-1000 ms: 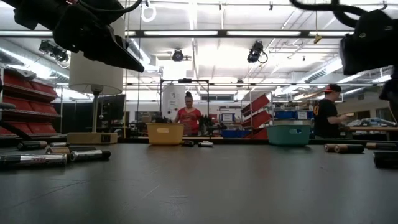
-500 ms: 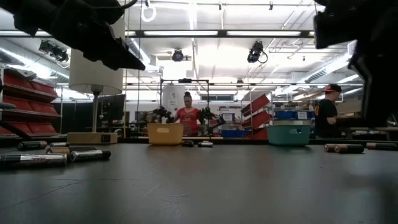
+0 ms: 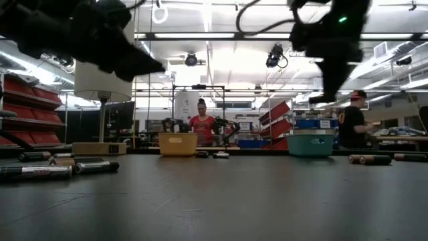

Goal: Sort batteries
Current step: Put the black battery into the blue bin

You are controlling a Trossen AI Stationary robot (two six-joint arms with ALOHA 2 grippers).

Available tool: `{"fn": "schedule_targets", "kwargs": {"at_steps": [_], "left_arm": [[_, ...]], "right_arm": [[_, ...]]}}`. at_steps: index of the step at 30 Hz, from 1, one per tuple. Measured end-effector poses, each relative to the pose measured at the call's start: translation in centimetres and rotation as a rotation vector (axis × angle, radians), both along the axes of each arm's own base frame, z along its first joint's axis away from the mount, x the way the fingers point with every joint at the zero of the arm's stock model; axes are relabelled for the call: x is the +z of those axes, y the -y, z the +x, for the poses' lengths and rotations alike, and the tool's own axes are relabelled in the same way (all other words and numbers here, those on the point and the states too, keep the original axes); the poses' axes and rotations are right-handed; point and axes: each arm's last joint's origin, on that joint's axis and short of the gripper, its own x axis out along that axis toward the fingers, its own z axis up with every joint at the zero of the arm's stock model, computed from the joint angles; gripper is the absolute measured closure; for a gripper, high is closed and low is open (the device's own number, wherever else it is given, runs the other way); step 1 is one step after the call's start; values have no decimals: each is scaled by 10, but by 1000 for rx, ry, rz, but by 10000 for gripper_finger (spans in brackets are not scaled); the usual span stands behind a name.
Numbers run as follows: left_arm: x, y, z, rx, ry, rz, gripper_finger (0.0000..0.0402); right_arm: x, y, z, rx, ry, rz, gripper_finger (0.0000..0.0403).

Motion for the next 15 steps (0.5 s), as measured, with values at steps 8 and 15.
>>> {"fn": "schedule_targets", "kwargs": {"at_steps": [8, 15], "left_arm": [[20, 0, 3, 20, 204, 14, 271], [13, 1, 5, 35, 170, -133, 271]], "right_arm": [[14, 87, -5, -96, 18, -30, 360], [37, 144, -17, -198, 50, -2, 360]]}}
